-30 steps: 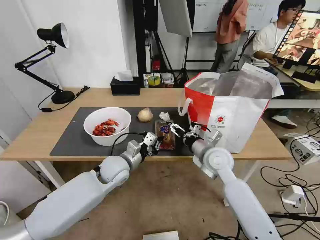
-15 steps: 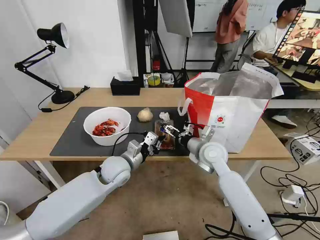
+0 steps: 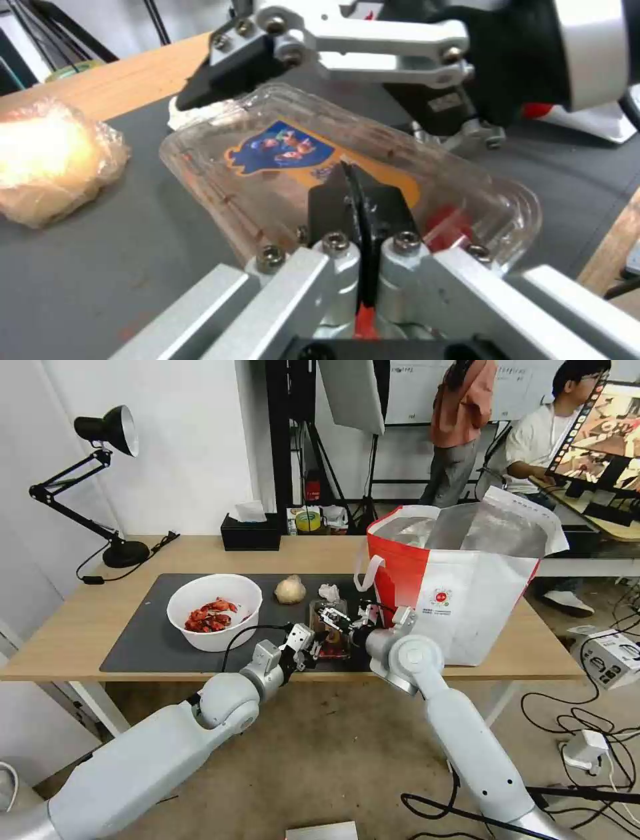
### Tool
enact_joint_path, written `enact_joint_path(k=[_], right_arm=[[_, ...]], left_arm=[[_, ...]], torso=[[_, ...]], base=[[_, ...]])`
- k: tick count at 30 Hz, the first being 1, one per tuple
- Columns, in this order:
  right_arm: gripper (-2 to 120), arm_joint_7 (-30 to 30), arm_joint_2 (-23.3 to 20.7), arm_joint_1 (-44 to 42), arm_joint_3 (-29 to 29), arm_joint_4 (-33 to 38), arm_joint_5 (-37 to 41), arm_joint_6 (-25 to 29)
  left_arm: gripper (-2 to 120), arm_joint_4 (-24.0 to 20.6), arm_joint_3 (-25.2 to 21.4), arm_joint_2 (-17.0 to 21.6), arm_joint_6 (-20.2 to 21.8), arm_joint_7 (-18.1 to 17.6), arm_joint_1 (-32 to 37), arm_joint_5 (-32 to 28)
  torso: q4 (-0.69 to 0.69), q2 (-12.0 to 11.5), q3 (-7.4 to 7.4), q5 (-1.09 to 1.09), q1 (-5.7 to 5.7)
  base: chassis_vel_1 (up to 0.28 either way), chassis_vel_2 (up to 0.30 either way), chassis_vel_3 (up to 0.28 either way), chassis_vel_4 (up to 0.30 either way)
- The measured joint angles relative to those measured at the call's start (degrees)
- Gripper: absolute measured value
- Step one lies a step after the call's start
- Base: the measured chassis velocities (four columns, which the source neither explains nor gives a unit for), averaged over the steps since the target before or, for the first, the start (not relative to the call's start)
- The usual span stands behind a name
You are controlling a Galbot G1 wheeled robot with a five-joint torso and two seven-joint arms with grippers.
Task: Pick up the trash from the table and place it into the takeout bag.
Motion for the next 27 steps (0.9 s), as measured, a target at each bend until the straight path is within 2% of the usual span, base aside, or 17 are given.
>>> enact_joint_path(k=[9, 11, 12, 14, 15, 17, 18, 20, 23, 26, 27], right_arm=[[97, 1.3, 0.6, 1.2, -0.6, -1.3, 0.2, -1.2], [86, 3.0, 0.5, 1.5, -0.8, -1.4, 0.8, -2.0], [86, 3.0, 0.5, 1.5, -0.8, -1.4, 0.8, -2.0], [75, 3.8, 0.3, 1.4, -0.8, -1.3, 1.2, -2.5], [75, 3.8, 0.3, 1.4, -0.8, -1.3, 1.2, -2.5], [63, 4.1, 0.0, 1.0, -0.8, -1.2, 1.3, -2.6], [63, 4.1, 0.0, 1.0, -0.8, -1.2, 1.3, -2.6], [52, 4.2, -0.1, 0.7, -0.7, -1.1, 1.3, -2.7], [49, 4.3, 0.0, 0.6, -0.7, -1.1, 1.3, -2.7], [29, 4.5, 0.1, 0.5, -0.6, -1.5, 1.2, -2.6], [29, 4.5, 0.1, 0.5, -0.6, -1.5, 1.2, -2.6]], left_arm=[[0, -0.8, -0.5, 0.4, -0.2, 0.0, 0.8, 0.0], [0, -1.0, -0.8, 0.6, -0.3, 0.0, 1.0, 0.1], [0, -1.0, -0.8, 0.6, -0.3, 0.0, 1.0, 0.1], [0, -1.2, -1.0, 0.8, -0.4, 0.0, 1.2, 0.1], [0, -1.2, -1.0, 0.8, -0.4, 0.0, 1.2, 0.1], [0, -1.3, -1.2, 0.9, -0.5, 0.1, 1.2, 0.1], [0, -1.3, -1.2, 0.9, -0.5, 0.1, 1.2, 0.1], [0, -1.3, -1.3, 1.0, -0.7, 0.1, 1.2, 0.1], [0, -1.3, -1.3, 1.0, -0.7, 0.1, 1.2, 0.1], [0, -1.3, -1.5, 0.8, -0.8, 0.1, 1.6, 0.1], [0, -1.3, -1.5, 0.8, -0.8, 0.1, 1.6, 0.1]], torso=[[0.0, 0.0, 0.0, 0.0, -0.01], [0.0, 0.0, 0.0, 0.0, -0.01], [0.0, 0.0, 0.0, 0.0, -0.01], [-0.01, 0.0, -0.01, 0.0, -0.01], [-0.01, 0.0, -0.01, 0.0, -0.01], [-0.01, 0.0, -0.01, 0.0, -0.01], [-0.01, 0.0, -0.01, 0.0, -0.01], [-0.01, 0.0, -0.01, 0.0, -0.01], [-0.01, 0.0, -0.01, 0.0, -0.01], [0.0, 0.0, -0.01, 0.01, -0.01], [0.0, 0.0, -0.01, 0.01, -0.01]], base=[[0.0, 0.0, 0.0, 0.0], [0.0, 0.0, 0.0, 0.0], [0.0, 0.0, 0.0, 0.0], [0.0, 0.0, 0.0, 0.0], [0.0, 0.0, 0.0, 0.0], [0.0, 0.0, 0.0, 0.0], [0.0, 0.0, 0.0, 0.0], [0.0, 0.0, 0.0, 0.0], [0.0, 0.0, 0.0, 0.0], [0.0, 0.0, 0.0, 0.0], [0.0, 0.0, 0.0, 0.0]])
